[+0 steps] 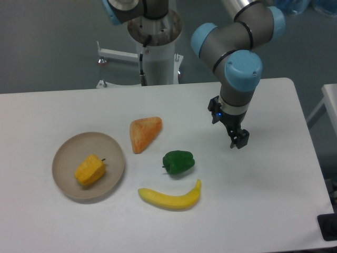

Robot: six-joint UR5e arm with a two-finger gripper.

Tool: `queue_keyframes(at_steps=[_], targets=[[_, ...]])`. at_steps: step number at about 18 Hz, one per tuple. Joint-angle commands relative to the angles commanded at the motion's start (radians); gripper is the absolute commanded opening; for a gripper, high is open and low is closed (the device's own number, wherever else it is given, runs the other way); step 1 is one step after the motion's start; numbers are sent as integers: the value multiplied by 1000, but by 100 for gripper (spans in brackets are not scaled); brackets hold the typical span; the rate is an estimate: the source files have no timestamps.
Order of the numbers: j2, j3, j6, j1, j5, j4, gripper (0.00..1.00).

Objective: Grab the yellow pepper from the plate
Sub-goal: 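Move the gripper over the plate and lower it onto the yellow pepper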

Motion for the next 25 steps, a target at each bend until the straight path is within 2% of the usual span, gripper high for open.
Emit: queue_keyframes(at_steps=[6, 10, 12, 16, 20, 23, 25], targets=[[-12, 3, -73, -43, -3, 5, 100], [20, -20, -129, -127, 0, -2, 100], [44, -43, -194, -173, 0, 0, 100], [77, -81, -369, -311, -3, 5, 100], [68, -81, -588, -422, -3, 11, 100], [58, -83, -742, -462, -2, 12, 100], [43, -78, -772, -486, -2, 21, 100]])
